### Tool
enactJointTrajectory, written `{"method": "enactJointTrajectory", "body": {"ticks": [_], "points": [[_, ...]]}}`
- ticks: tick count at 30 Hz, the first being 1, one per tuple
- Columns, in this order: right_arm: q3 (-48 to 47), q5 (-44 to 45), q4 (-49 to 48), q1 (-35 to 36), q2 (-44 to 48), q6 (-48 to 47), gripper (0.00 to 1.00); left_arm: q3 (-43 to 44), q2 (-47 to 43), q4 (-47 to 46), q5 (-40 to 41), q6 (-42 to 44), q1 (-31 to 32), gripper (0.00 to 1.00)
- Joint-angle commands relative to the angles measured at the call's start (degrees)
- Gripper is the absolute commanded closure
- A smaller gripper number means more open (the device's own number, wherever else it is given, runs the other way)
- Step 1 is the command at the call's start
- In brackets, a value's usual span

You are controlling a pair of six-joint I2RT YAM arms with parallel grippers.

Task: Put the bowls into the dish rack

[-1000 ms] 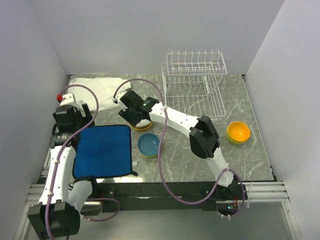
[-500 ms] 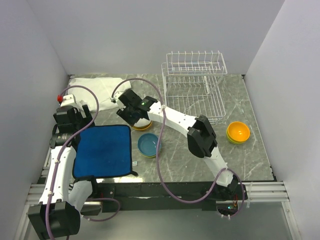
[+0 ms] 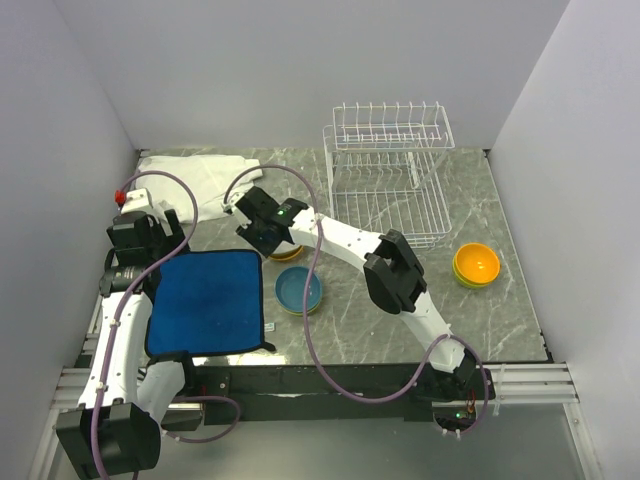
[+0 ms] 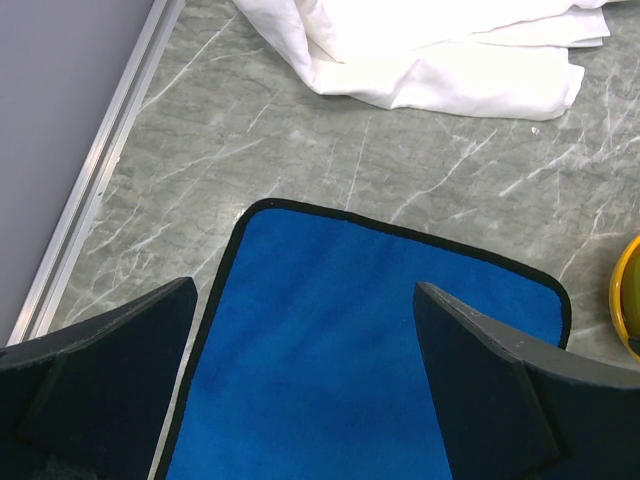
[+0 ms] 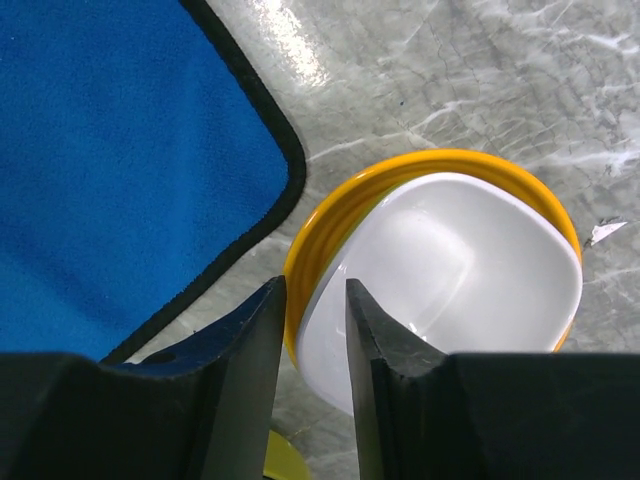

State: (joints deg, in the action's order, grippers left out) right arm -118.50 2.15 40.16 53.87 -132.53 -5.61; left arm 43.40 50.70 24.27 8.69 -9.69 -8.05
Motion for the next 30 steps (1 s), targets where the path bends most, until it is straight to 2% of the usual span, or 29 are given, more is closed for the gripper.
{"method": "enactJointTrajectory", "body": {"ticks": [1, 10, 16, 19, 26, 30], "points": [[-2.88, 0.57, -0.7, 0.36, -0.27, 0.51, 0.62, 0.28, -0.69, -1.86, -0.78, 0.9, -0.12, 0.03], [-2.09, 0.92, -0.7, 0.1, -0.1, 0.16, 0.76, 0.2, -0.69, -2.04, -0.95, 0.82, 0.06, 0.03], [-1.83, 3.03, -0.26, 0.1, 3.15, -0.9, 0.9, 0.37, -0.25, -1.86, -1.83, 1.17, 0.06, 0.03], [0.1, 4.52, 0.18, 0.19, 7.54, -1.6, 1.0, 0.64, -0.16, -1.86, -2.53, 1.69, 0.06, 0.03], [5.21, 4.09, 2.02, -0.6, 19.4, -3.01, 1.0, 1.51, -0.6, -3.53, -6.48, 5.47, -0.03, 0.03], [2.14, -2.83, 2.29, -4.2, 23.1, -0.99, 1.0, 3.88, -0.78, -4.85, -10.87, 7.93, 0.06, 0.03]]}}
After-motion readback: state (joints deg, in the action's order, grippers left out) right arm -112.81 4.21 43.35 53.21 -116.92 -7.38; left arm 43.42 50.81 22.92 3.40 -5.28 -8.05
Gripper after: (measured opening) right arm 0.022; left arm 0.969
